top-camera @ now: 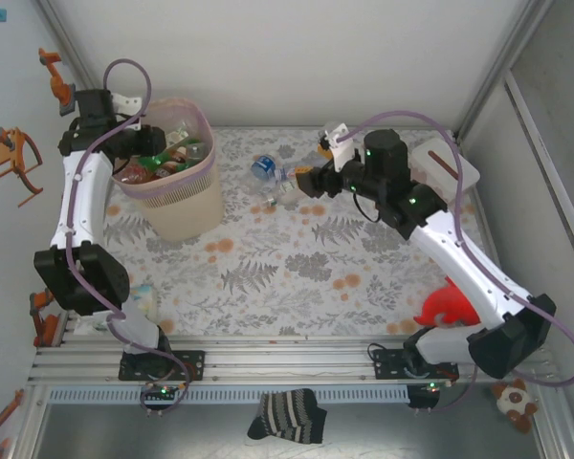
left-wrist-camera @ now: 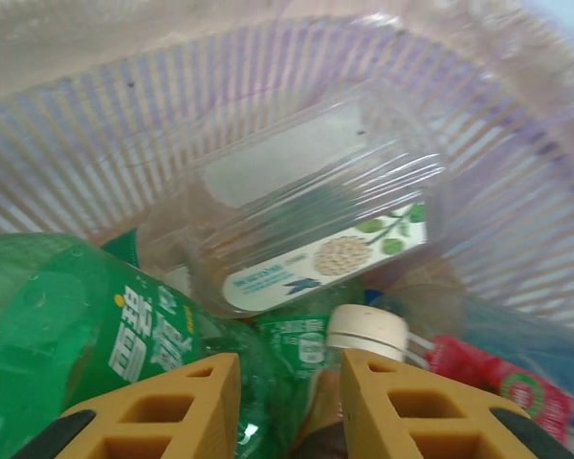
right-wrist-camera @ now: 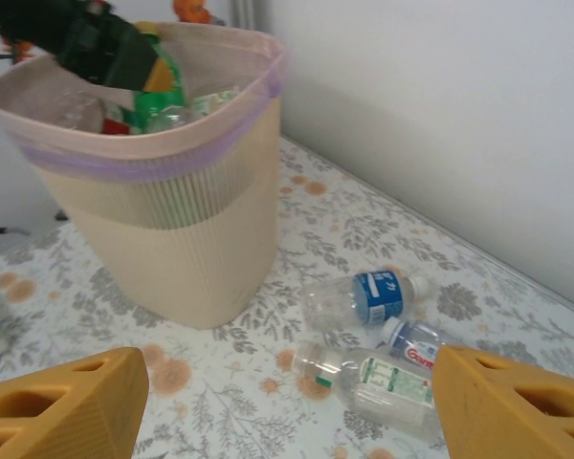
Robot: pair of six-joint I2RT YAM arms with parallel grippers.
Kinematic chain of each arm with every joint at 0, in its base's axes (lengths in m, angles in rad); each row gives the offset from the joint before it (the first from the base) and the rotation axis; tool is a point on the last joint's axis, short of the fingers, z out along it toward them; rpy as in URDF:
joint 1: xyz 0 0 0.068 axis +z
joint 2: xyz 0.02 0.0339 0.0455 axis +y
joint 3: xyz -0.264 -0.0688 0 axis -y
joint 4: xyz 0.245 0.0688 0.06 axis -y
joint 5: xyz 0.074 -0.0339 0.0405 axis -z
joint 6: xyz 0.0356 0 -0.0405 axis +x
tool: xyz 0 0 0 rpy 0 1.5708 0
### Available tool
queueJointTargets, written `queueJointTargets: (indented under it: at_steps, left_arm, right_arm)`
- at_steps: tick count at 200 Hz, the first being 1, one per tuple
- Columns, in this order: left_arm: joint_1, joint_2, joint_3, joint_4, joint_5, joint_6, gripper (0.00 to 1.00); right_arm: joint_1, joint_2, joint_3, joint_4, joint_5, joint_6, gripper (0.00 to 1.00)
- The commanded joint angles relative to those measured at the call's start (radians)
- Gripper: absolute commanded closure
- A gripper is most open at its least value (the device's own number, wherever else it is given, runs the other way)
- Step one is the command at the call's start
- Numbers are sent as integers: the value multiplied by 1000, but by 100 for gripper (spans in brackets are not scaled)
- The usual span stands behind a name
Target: Put the plastic bottles in the bin
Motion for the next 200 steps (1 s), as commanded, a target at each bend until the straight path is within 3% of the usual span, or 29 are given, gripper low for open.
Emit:
queueJointTargets:
  at_steps: [1,37,65,82,95,106,134,154,167,178,200]
  left_arm:
    - [5,-93,-1,21,88,-56,67]
    - [4,-188,-47,79,160,-122,66]
    - [2,-262,-109,145,234,-193,65]
    - [-1,-305,-158,194,269,-239,65]
    - [-5,-333,-192,220,286,-264,64]
    - [-9,-350,-212,228,295,-276,64]
    - [-14,-379,-243,228,306,-282,64]
    - [-16,-388,-256,221,310,-282,64]
    - [-16,-393,-262,220,312,-283,64]
    - [-18,-396,-265,218,313,-285,64]
    - [-19,-403,-261,203,317,-281,64]
  right_arm:
    - [-1,82,80,-59,134,102,23]
    - [-19,299,279,-232,192,246,25]
    - [-41,433,316,-217,241,471,25]
    - [-48,498,316,-166,204,577,25]
    - [-48,553,334,-128,120,547,26]
    - [-48,599,381,-152,77,456,26]
    - [-54,684,451,-198,37,54,27]
    - [-58,721,436,-233,-88,-356,26]
    - [-58,758,477,-400,-170,-683,25]
    - [-58,794,521,-504,-139,-868,24]
    - [-60,871,629,-625,-23,-1079,23]
